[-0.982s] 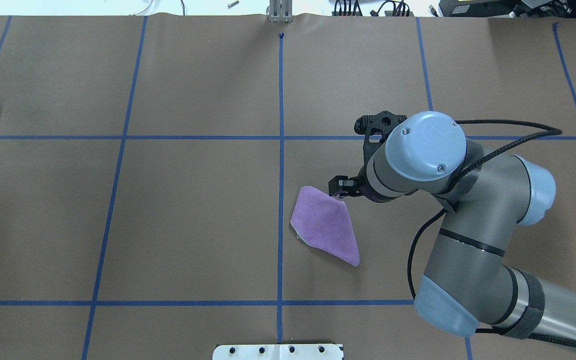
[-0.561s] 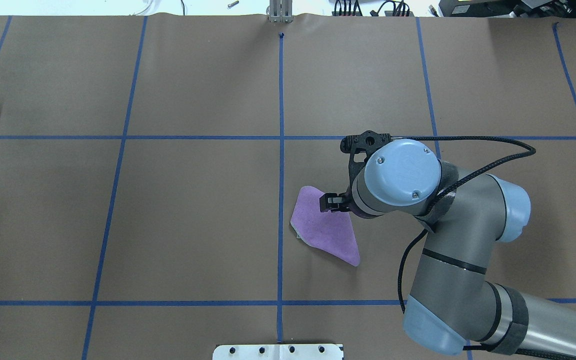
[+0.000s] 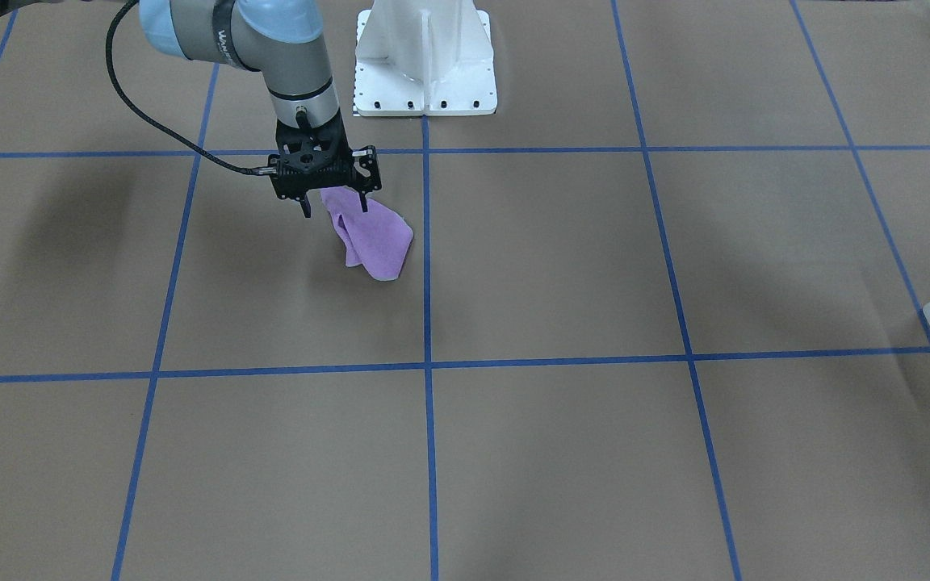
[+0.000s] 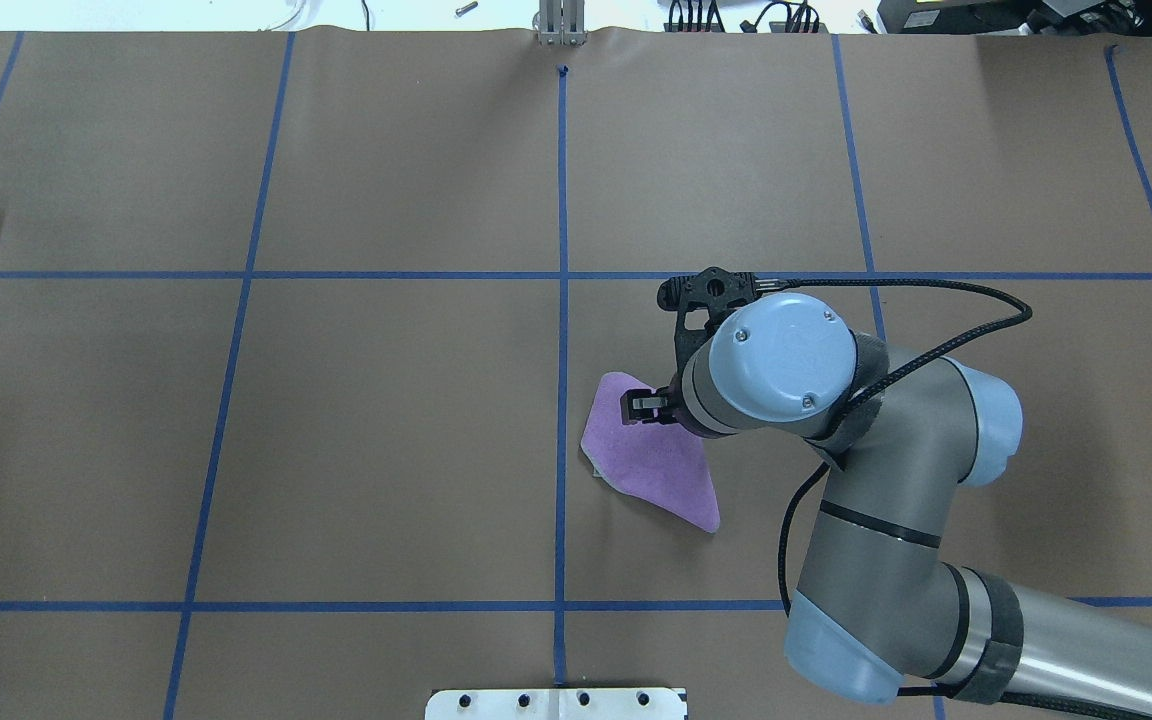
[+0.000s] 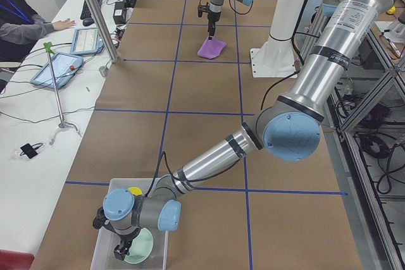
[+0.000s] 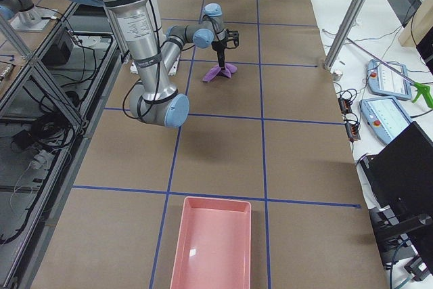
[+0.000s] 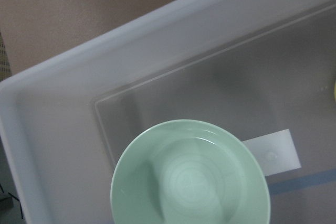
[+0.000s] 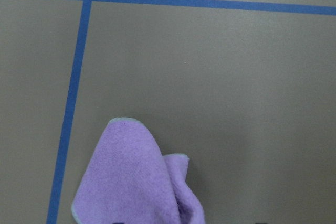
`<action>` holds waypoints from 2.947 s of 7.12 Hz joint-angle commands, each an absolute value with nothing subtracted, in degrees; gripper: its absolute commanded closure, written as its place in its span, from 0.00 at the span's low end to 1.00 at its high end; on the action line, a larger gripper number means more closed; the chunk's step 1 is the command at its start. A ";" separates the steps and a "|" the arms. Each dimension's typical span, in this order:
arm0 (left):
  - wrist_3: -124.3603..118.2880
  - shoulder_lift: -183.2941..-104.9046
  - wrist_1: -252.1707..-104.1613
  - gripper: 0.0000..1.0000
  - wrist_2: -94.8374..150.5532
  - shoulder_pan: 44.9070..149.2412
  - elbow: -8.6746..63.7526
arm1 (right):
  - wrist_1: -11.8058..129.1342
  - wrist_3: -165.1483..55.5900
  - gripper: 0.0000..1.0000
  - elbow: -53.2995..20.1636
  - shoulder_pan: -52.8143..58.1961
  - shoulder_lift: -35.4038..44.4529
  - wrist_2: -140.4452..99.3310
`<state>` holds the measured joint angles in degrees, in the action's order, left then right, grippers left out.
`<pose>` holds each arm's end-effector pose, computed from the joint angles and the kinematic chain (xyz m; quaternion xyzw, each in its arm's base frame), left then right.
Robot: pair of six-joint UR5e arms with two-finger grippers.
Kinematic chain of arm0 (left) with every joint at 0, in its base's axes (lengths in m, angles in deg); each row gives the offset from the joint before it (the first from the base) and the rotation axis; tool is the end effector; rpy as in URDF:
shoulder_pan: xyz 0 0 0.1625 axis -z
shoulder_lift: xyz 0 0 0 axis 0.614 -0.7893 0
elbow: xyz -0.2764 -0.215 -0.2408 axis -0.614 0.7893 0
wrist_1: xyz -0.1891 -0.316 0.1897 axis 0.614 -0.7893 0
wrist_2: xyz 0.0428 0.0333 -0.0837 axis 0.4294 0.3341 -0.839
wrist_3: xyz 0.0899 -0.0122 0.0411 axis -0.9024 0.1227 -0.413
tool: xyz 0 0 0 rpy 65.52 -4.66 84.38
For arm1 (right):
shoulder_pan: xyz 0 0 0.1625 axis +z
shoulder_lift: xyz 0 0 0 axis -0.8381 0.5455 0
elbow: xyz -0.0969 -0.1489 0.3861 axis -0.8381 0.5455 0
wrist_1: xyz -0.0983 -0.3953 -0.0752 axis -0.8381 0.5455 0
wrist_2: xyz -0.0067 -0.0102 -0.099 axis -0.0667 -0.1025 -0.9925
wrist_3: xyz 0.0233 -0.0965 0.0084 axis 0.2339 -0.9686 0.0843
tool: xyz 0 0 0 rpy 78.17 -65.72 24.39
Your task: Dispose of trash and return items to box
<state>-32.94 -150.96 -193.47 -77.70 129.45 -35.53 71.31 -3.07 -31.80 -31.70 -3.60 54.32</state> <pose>-0.0901 -0.6132 0.8402 0.0948 0.3071 0.1285 0.9382 -0.5026 -0.3691 0.2466 0.1011 -0.3904 0.0001 0.9151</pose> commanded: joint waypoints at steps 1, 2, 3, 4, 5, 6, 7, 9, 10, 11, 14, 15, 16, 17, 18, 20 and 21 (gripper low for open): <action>-32.88 -151.05 -193.28 0.01 -77.96 129.46 -35.48 | 68.66 -3.52 1.00 -30.09 -31.89 -3.24 53.89; -32.88 -151.05 -193.37 0.01 -78.05 129.55 -35.48 | 68.93 -3.43 1.00 -31.40 -31.63 -3.23 53.98; -32.88 -151.14 -193.28 0.01 -78.75 129.55 -35.31 | 71.89 -3.52 1.00 -34.20 -30.50 -3.06 54.59; -32.80 -151.05 -192.33 0.01 -80.75 129.98 -34.09 | 77.92 -3.78 1.00 -38.49 -29.62 -3.40 54.59; -32.36 -151.05 -188.31 0.01 -83.82 130.94 -30.77 | 79.81 -3.87 1.00 -40.53 -27.26 -3.32 55.55; -30.96 -150.79 -181.05 0.01 -86.03 131.30 -25.08 | 80.00 -5.96 1.00 -40.56 -22.80 -2.97 59.48; -26.77 -149.65 -174.54 0.01 -86.14 131.57 -17.37 | 80.09 -12.24 1.00 -40.47 -17.53 -2.10 64.21; -18.25 -141.34 -161.90 0.01 -87.53 131.48 3.77 | 80.09 -23.41 1.00 -40.12 -7.69 2.02 72.04; -18.21 -138.16 -149.72 0.01 -88.50 131.57 16.07 | 80.09 -29.73 1.00 -39.42 -3.20 4.13 74.17; -18.55 -131.78 -144.56 0.01 -88.16 131.48 27.60 | 80.00 -36.15 1.00 -38.37 1.02 6.50 76.28; -18.65 -123.90 -144.68 0.01 -88.68 131.39 36.06 | 80.00 -63.87 1.00 -30.31 21.03 14.76 87.96; -18.65 -123.89 -144.94 0.01 -88.77 131.39 36.06 | 80.00 -71.55 1.00 -25.31 28.41 16.09 89.91; -18.73 -123.89 -145.03 0.01 -88.77 131.39 35.97 | 80.09 -79.81 1.00 -19.61 34.23 16.02 89.93; -18.73 -123.98 -145.12 0.01 -88.86 131.31 36.23 | 80.00 -89.55 1.00 -13.37 38.90 15.75 89.75; -18.73 -123.98 -145.12 0.01 -88.86 131.05 36.15 | 80.09 -97.13 1.00 -10.09 42.78 16.62 88.36; -18.56 -124.06 -145.21 0.01 -88.86 130.78 36.15 | 78.79 -103.07 1.00 -11.19 45.45 26.51 83.36; -18.47 -124.07 -145.21 0.01 -88.86 130.78 36.06 | 77.21 -103.10 1.00 -11.29 45.28 29.96 83.25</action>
<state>-18.57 -124.02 -145.19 -88.86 130.86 36.14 78.79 -101.44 -11.13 44.86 25.11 84.47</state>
